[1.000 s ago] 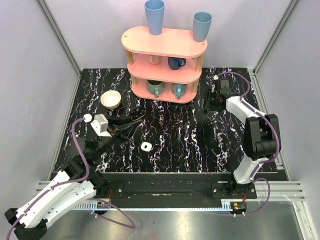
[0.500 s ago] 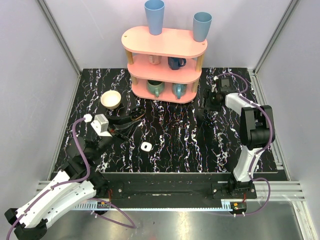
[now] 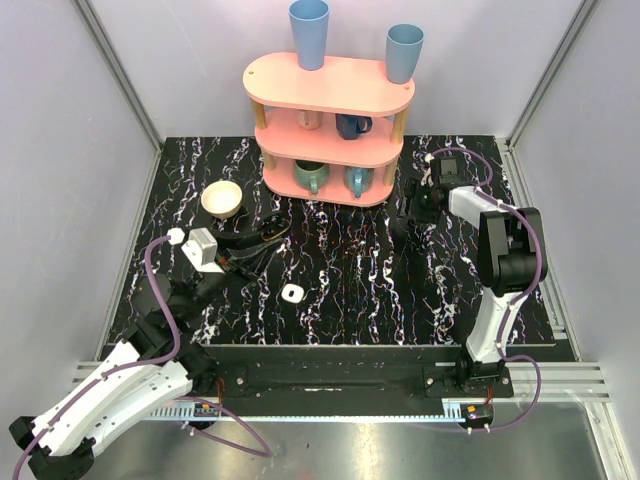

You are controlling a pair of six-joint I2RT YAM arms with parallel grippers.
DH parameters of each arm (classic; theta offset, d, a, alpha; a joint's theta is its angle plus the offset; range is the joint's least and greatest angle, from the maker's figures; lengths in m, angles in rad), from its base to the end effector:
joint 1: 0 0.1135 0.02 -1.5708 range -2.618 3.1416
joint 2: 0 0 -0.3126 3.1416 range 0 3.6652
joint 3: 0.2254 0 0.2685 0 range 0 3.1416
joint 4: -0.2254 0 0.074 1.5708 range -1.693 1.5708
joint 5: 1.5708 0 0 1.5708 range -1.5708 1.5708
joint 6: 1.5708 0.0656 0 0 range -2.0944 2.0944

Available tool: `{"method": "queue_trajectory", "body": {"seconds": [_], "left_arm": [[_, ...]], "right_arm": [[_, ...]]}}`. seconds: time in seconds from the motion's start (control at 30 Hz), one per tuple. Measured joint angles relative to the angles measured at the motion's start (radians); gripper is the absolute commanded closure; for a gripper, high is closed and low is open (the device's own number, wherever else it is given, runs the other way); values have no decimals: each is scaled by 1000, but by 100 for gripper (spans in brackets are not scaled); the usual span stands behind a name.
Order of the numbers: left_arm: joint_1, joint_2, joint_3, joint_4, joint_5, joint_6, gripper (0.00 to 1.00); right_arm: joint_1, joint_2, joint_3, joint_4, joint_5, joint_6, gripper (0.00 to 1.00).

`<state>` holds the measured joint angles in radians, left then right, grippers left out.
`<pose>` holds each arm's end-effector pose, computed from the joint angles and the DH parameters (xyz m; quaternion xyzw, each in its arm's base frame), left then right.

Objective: Insert the wireless bluetooth earbuds into the charging case
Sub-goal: Adjust the left earbud at the center of the board.

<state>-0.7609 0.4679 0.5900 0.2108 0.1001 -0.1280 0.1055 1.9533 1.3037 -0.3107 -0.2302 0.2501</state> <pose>0.0861 -0.0910 0.3914 0.2191 0.5380 -0.3760 0.7220 0.4563 0.0634 0.1800 0.0340 0.9475 0.1606 0.2745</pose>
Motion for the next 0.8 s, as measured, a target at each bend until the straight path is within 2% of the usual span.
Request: {"method": "queue_trajectory", "body": {"seconds": [0.8], "left_arm": [[0, 6, 0, -8, 0, 0, 100]], "right_arm": [[0, 25, -9, 31, -41, 3, 30]]}}
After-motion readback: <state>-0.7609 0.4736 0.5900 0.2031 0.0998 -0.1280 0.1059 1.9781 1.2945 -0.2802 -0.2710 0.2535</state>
